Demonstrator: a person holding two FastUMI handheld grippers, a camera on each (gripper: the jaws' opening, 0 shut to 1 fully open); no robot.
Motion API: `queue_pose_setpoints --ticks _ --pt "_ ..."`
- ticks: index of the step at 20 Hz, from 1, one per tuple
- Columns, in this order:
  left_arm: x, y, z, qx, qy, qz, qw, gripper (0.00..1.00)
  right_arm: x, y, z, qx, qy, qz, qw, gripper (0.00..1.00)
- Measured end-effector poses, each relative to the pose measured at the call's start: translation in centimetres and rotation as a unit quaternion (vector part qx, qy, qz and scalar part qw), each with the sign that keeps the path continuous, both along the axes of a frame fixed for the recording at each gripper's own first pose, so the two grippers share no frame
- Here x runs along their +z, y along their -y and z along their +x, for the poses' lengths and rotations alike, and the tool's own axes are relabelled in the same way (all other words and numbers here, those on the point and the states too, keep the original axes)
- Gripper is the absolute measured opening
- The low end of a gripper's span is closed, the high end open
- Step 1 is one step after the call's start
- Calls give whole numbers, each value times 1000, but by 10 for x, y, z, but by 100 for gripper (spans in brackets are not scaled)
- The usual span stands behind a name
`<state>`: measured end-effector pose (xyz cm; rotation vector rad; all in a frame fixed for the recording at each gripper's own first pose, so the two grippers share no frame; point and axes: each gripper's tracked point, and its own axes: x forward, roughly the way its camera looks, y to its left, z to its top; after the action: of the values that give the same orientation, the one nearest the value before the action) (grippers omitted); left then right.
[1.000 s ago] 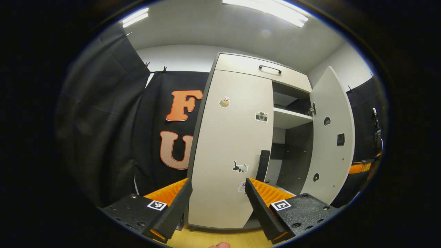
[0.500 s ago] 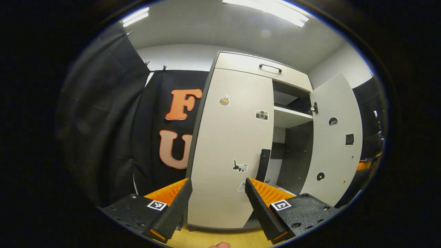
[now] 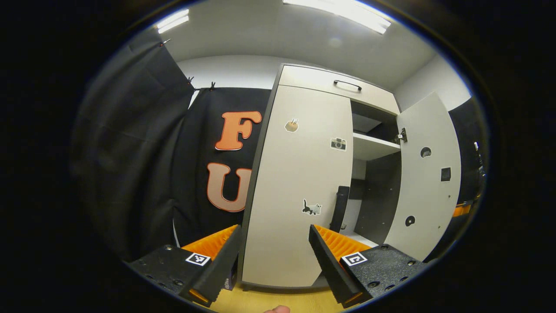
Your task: Open the right door of the double-door shoe cabinet with the right hand, and open the left door with the left hand.
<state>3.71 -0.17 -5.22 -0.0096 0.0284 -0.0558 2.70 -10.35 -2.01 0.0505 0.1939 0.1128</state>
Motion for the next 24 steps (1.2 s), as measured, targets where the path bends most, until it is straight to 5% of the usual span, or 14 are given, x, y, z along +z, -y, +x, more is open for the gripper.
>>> queue_pose_setpoints --ticks 9,14,21,24 --pt "-2 12 11 -29 -3 -25 999 95 54 -39 -73 -38 80 -25 996 15" --pt "-2 24 15 -44 -4 -22 999 95 69 -77 -78 -38 115 -36 992 19" --pt "-17 51 39 -67 -22 -14 997 95 55 -107 -65 -7 101 3 995 94" --pt "-25 79 58 -89 -32 -8 995 95 51 -110 -63 3 98 11 995 94"
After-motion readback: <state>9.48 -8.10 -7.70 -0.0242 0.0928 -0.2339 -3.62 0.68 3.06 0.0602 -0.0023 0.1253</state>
